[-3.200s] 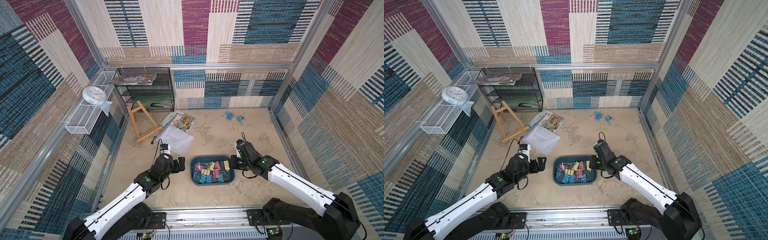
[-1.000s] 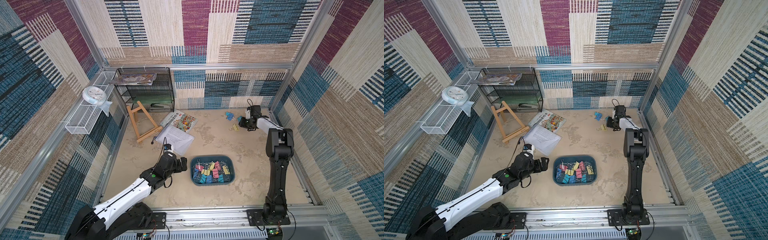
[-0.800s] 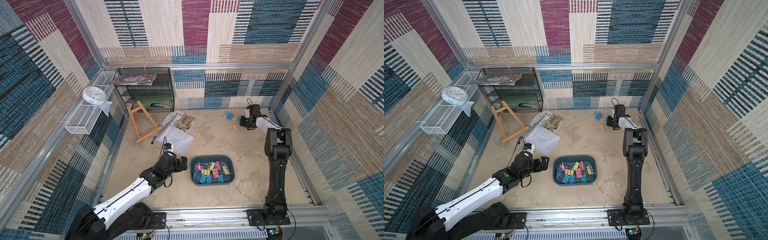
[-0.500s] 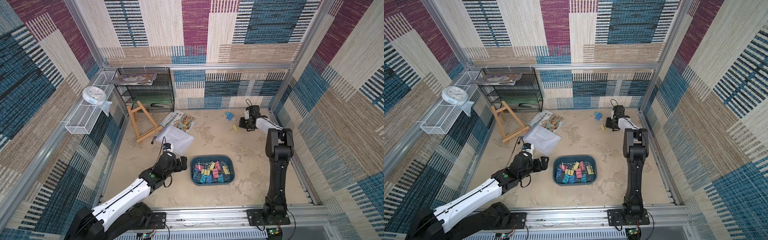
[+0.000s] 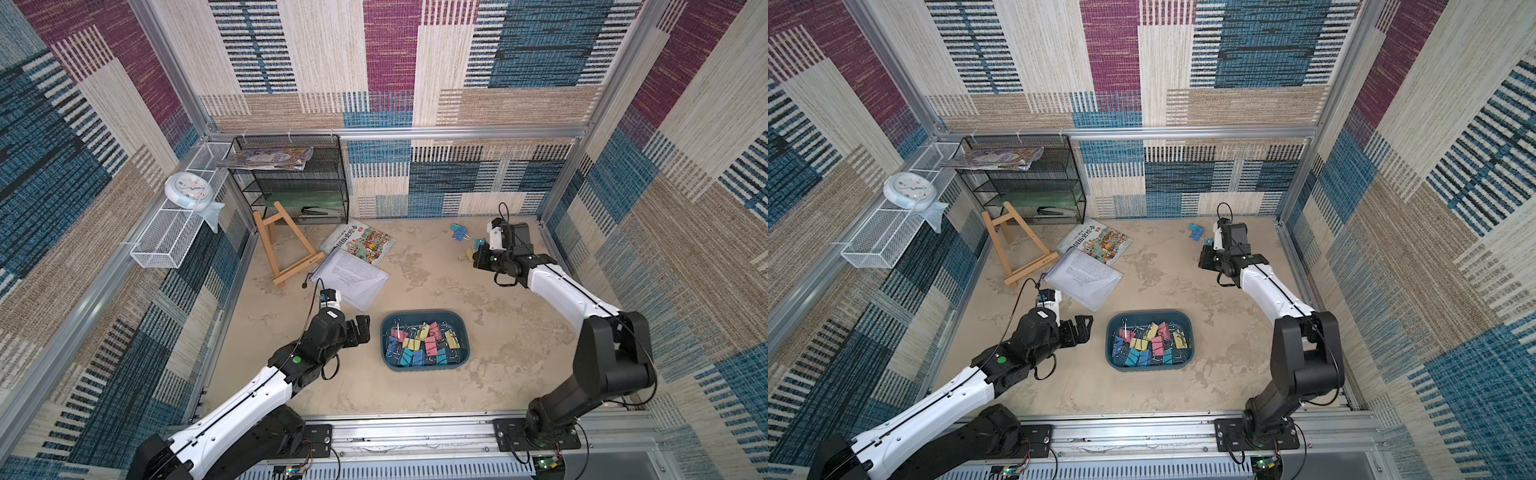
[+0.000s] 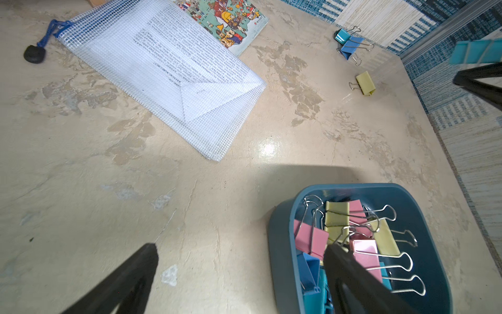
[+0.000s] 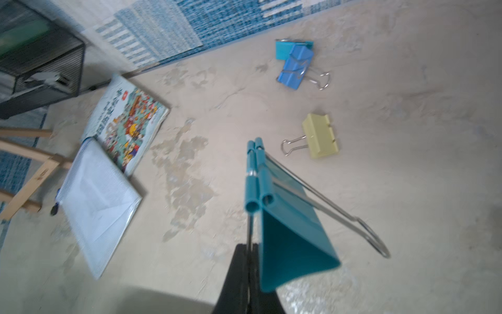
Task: Put the binder clips in the storage box
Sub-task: Pick up the binder clip at the center of the board, then place the binder clip in the storage box.
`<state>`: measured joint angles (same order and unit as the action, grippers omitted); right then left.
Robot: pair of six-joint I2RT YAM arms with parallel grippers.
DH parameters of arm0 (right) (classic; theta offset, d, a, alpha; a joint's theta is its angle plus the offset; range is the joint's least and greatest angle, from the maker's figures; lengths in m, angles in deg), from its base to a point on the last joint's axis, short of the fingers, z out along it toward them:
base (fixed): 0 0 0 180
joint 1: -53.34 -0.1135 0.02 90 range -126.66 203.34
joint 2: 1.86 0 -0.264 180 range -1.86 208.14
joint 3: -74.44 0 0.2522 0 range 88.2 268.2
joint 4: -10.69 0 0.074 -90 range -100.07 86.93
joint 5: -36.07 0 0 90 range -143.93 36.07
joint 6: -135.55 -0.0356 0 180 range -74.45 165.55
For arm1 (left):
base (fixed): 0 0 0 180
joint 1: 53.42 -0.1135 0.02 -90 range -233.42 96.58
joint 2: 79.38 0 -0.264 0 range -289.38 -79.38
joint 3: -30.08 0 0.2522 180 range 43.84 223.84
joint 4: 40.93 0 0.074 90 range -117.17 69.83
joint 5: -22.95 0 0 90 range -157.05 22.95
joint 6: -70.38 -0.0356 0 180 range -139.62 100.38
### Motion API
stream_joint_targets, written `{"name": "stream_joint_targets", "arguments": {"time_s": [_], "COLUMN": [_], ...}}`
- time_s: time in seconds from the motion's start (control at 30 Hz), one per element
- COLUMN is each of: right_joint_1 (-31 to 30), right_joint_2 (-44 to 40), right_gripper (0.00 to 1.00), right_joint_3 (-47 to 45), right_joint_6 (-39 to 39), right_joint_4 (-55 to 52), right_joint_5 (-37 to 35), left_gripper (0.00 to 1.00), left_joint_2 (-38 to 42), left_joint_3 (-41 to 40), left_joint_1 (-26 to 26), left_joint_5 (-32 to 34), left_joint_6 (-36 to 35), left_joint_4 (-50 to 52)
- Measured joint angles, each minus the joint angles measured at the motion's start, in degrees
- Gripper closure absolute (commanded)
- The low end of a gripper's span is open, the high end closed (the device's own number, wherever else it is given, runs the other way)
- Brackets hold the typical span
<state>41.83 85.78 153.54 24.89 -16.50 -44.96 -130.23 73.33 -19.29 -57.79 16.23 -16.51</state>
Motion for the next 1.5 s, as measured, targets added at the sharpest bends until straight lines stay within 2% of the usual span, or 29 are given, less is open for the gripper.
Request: {"name": "stream_joint_targets", "arguments": {"time_s": [0.13, 0.23, 0.4, 0.53, 0.73, 1.23, 1.5], "right_joint_1": [-6.8, -12.4, -22.6, -27.9, -30.2, -34.3, -34.6], "right_joint_2": [-9.4, -13.1, -14.3, -12.5, -9.9, -8.6, -6.4], "right_gripper": [1.0, 1.0, 1.0, 1.0, 1.0, 1.0, 0.76], "right_joint_3": [-4.4, -6.0, -6.6, -6.0, -6.5, -12.7, -14.6], "right_joint_6": [-2.8, -5.2, -8.9, -10.1, -10.4, -11.7, -13.0], "right_joint_4": [-2.2, -4.7, -10.5, -15.2, -20.2, -21.4, -17.9], "right_joint_5": [-0.6, -1.2, -2.5, -4.3, -7.5, -7.2, -6.1], "left_gripper": [0.0, 0.01, 0.01, 0.01, 0.01, 0.01, 0.0], "left_joint_2": [0.6, 0.8, 1.0, 0.8, 0.2, -0.4, -0.4], "left_joint_3": [0.0, 0.0, 0.0, 0.0, 0.0, 0.0, 0.0], "left_joint_1": [-0.1, -0.2, -0.3, -0.4, -0.5, -0.6, -0.6], "left_joint_5": [0.4, 0.6, 1.0, 1.0, 1.0, 0.3, 0.3], "left_joint_6": [-0.1, -0.2, -1.0, -1.5, -1.5, -1.5, -1.5], "left_joint_4": [0.0, 0.1, 0.2, 0.2, 0.1, -0.3, -0.3]}}
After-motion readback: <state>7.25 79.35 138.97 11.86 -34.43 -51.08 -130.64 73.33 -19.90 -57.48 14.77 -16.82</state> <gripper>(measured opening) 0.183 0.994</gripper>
